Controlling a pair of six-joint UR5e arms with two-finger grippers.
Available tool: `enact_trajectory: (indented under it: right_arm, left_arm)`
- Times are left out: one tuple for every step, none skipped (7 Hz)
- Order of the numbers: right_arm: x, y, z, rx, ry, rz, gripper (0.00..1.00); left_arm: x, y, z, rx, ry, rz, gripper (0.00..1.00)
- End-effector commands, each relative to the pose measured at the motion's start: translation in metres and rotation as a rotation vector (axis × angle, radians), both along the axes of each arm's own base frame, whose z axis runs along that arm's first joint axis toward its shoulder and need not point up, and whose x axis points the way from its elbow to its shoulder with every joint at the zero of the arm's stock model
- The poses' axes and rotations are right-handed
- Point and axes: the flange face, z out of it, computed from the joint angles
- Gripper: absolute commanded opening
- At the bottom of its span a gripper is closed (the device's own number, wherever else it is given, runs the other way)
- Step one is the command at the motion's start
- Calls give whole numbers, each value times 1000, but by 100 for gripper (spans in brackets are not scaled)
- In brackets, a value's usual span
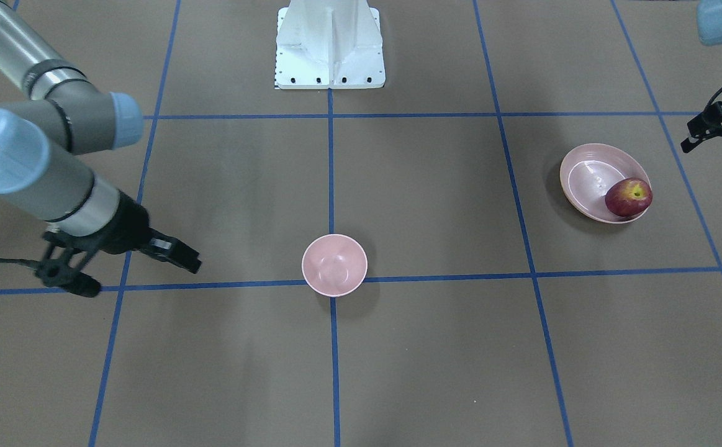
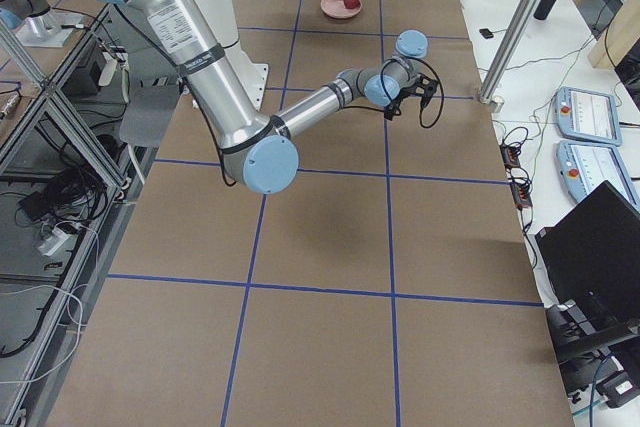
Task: Move apple from plate to bowl
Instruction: 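Release the bowl and raise the right gripper away while the left gripper approaches the apple, then lower the left gripper onto the red apple on the plate and grasp it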
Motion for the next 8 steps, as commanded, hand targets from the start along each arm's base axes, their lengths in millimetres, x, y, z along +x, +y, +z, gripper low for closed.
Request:
enact_trajectory:
  right_arm:
    - [100,58,90,135,61,-74,100]
    - [101,62,101,128,75,-77,100]
    - [100,63,103,126,80,-77,100]
    - [100,63,102,129,79,-76,100]
    - [99,63,103,127,82,-77,100]
    - [99,63,103,128,83,-74,100]
    - [98,63,104,127,85,-75,100]
    - [98,62,106,129,97,-69,100]
  left_arm:
    - [48,-10,-4,-43,-35,3,98]
    - [68,-11,12,-39,-79,6,98]
    - [79,-22,28,-35,-67,-6,98]
    - [84,-25,46,-26,-58,-14,98]
    - [86,-26,55,-27,-51,-23,98]
    - [103,-22,53,-60,-48,-26,98]
    - [108,-27,45,-57,-37,-28,98]
    - [109,-27,44,-57,-37,-26,98]
